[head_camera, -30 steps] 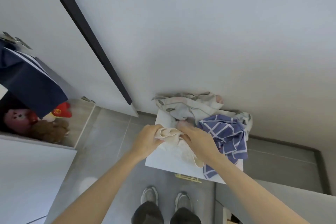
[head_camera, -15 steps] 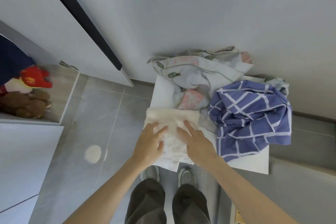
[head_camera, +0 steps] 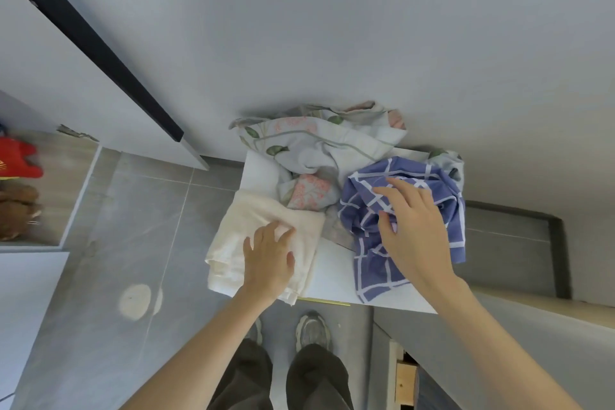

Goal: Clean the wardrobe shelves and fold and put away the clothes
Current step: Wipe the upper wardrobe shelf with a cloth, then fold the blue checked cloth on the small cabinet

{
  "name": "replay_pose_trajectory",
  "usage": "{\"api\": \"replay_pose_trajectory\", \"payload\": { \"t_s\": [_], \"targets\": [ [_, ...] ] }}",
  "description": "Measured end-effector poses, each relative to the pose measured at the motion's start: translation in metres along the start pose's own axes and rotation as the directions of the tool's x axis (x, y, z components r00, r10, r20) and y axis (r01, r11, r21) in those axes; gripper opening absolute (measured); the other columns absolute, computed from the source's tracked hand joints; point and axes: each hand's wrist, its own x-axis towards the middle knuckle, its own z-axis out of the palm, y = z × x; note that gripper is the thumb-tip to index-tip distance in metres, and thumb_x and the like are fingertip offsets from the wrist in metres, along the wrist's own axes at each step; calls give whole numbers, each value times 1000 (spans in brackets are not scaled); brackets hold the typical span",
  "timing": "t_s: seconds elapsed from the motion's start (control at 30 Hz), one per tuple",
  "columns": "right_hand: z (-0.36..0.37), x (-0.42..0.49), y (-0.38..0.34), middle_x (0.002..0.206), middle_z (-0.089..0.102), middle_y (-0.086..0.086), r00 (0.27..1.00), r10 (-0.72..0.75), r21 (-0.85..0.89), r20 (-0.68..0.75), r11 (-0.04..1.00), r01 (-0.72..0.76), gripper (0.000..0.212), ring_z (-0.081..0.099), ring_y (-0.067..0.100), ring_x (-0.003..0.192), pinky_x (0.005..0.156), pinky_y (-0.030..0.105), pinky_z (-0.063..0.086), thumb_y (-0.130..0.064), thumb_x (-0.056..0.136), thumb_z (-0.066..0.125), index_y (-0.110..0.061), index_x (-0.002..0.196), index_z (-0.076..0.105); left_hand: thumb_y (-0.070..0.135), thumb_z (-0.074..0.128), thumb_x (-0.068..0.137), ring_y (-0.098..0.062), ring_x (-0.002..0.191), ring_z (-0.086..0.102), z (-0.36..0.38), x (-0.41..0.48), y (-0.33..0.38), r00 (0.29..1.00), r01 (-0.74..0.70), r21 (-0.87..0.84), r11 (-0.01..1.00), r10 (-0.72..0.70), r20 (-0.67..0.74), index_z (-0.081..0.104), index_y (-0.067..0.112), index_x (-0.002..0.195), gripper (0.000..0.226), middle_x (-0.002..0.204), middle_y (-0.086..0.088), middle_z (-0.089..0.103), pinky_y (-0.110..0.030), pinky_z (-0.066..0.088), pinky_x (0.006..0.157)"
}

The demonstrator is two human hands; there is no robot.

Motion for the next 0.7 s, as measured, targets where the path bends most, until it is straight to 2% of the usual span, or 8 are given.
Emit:
{"api": "replay_pose_trajectory", "payload": {
  "t_s": [0.13, 0.2, 0.27, 0.3, 0.4, 0.53, 0.63, 0.7],
  "targets": [
    [-11, 9, 30, 147, 42, 7, 979, 92, -84, 181, 993, -78, 59, 53, 35, 113, 82, 44, 48, -20, 85, 71, -26, 139, 47, 32, 49, 94, -24, 141, 19, 6, 7, 11, 993, 77, -26, 997, -74, 87, 32, 36, 145, 54, 154, 1, 19, -50, 29, 110],
    [-7, 16, 42, 153, 30, 4, 924, 180, -83, 337, 983, -162, 71, 58, 30, 104, 71, 38, 48, -30, 88, 67, -38, 147, 28, 29, 48, 94, -25, 142, 18, 7, 9, 12, 991, 92, -12, 996, -90, 101, 31, 35, 146, 54, 155, -2, 17, -53, 28, 110],
    [1, 21, 50, 147, 36, 4, 868, 244, -98, 431, 970, -224, 71, 61, 28, 97, 64, 33, 45, -36, 90, 63, -40, 148, 22, 26, 47, 95, -26, 143, 15, 7, 11, 14, 988, 110, -12, 994, -108, 112, 31, 35, 146, 54, 155, -4, 15, -55, 27, 110],
    [7, 22, 53, 141, 41, 5, 860, 260, -113, 439, 966, -235, 63, 60, 29, 100, 67, 35, 45, -37, 92, 61, -37, 146, 29, 26, 46, 95, -26, 144, 14, 7, 13, 14, 986, 118, -17, 993, -115, 124, 31, 34, 146, 53, 156, -4, 14, -56, 26, 110],
    [14, 24, 53, 123, 55, 8, 904, 263, -75, 336, 965, -253, 29, 58, 33, 103, 70, 37, 43, -30, 96, 53, -21, 123, 58, 28, 44, 97, -26, 146, 10, 2, 16, 15, 972, 121, -47, 992, -108, 210, 26, 33, 149, 55, 158, -4, 9, -56, 23, 112],
    [-2, 21, 47, 109, 61, 7, 954, 272, 70, 128, 957, -282, 22, 60, 30, 92, 67, 37, 47, -24, 98, 50, -18, 111, 67, 31, 41, 99, -25, 148, 13, -14, 19, 9, 951, 133, -219, 967, -62, 303, 25, 27, 151, 54, 160, -4, 16, -52, 20, 116],
    [-25, 16, 36, 95, 58, 2, 971, 236, 172, 45, 955, -240, 23, 52, 17, 79, 59, 30, 37, -27, 100, 48, -19, 110, 67, 30, 48, 97, -20, 143, 27, -38, 13, 15, 980, 67, -358, 931, 6, 198, 27, 25, 151, 57, 156, -2, 30, -44, 26, 116],
    [-48, 13, 24, 79, 53, -3, 975, 224, 228, 8, 949, -220, 20, 47, 15, 70, 53, 26, 32, -29, 101, 47, -20, 99, 66, 27, 52, 96, -18, 141, 32, -60, 7, 30, 990, -42, -421, 906, 95, 105, 26, 25, 151, 61, 154, 1, 33, -36, 31, 113]
  ]
}}
